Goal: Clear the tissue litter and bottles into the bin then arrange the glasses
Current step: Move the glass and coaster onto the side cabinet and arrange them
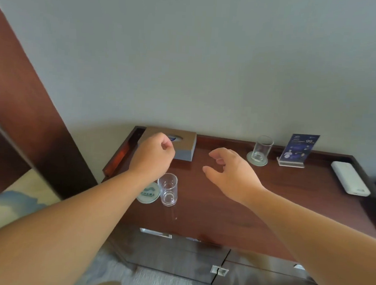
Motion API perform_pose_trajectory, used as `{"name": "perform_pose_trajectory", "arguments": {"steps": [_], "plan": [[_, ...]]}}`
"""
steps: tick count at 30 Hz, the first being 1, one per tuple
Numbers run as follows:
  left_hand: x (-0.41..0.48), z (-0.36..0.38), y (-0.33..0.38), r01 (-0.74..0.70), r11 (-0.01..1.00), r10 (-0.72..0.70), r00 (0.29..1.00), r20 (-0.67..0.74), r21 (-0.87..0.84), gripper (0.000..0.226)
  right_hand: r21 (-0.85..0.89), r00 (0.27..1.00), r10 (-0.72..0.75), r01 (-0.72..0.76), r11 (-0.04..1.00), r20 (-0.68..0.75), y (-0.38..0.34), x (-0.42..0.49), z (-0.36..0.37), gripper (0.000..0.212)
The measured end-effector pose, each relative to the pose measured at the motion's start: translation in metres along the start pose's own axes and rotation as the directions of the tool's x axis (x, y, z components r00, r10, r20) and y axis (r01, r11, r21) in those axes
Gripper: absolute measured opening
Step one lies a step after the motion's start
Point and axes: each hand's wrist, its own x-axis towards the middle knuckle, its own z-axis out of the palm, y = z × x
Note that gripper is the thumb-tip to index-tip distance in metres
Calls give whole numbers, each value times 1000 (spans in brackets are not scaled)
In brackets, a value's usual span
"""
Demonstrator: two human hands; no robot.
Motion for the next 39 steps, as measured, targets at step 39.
{"name": "perform_pose_trajectory", "arguments": {"steps": [39], "plan": [[62,82,-227,151,878,-314,897,310,454,49,167,921,306,-349,922,240,32,49,208,75]]}}
